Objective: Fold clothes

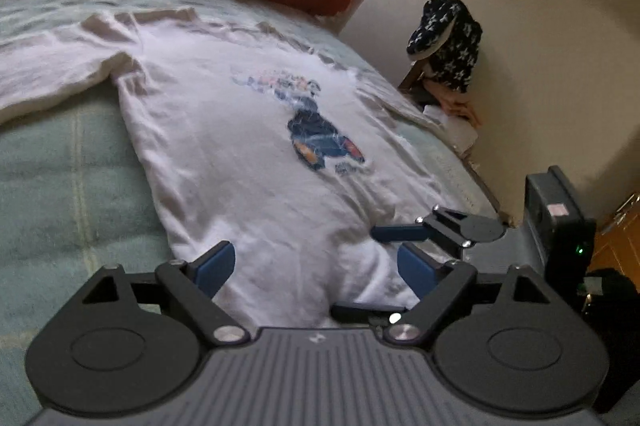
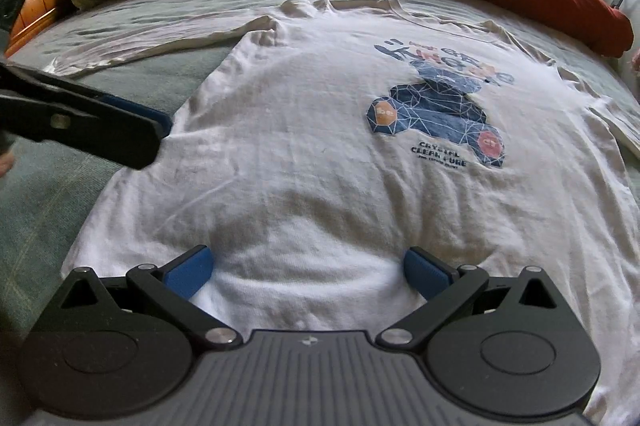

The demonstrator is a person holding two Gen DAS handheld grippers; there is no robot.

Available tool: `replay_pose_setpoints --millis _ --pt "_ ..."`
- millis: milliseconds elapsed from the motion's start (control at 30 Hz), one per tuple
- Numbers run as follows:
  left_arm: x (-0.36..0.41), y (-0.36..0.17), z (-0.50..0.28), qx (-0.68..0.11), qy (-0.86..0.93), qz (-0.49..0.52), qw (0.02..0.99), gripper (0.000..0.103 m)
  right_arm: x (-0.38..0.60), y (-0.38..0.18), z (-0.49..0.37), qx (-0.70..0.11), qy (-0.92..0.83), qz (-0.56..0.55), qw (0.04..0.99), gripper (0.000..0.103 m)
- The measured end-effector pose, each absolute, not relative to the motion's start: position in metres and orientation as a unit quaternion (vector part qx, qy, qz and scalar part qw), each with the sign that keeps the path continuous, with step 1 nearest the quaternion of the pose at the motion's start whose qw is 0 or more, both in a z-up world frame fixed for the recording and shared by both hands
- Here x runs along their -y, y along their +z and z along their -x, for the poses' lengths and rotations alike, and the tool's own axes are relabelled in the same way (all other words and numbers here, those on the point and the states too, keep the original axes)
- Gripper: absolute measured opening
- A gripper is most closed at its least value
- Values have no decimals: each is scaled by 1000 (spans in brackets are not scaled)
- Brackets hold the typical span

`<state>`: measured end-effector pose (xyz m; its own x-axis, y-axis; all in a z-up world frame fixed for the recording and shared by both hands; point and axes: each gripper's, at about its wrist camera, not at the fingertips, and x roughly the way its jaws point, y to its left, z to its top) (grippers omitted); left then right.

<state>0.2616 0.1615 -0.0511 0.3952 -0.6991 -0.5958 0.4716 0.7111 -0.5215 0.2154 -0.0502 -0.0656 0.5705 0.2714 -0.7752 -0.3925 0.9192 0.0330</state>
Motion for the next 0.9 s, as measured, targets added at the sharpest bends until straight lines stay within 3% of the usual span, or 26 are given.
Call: replay_pose_setpoints --millis 567,667,900 --pt "-132 -60 -235 -460 -318 140 817 91 85 -50 -176 -393 212 107 888 103" --pt "-126 -62 -234 -464 -307 131 820 92 107 -60 -174 -413 184 81 888 103" --pt "-125 -60 -233 -475 -256 170 824 92 113 -82 -152 -350 143 21 925 103"
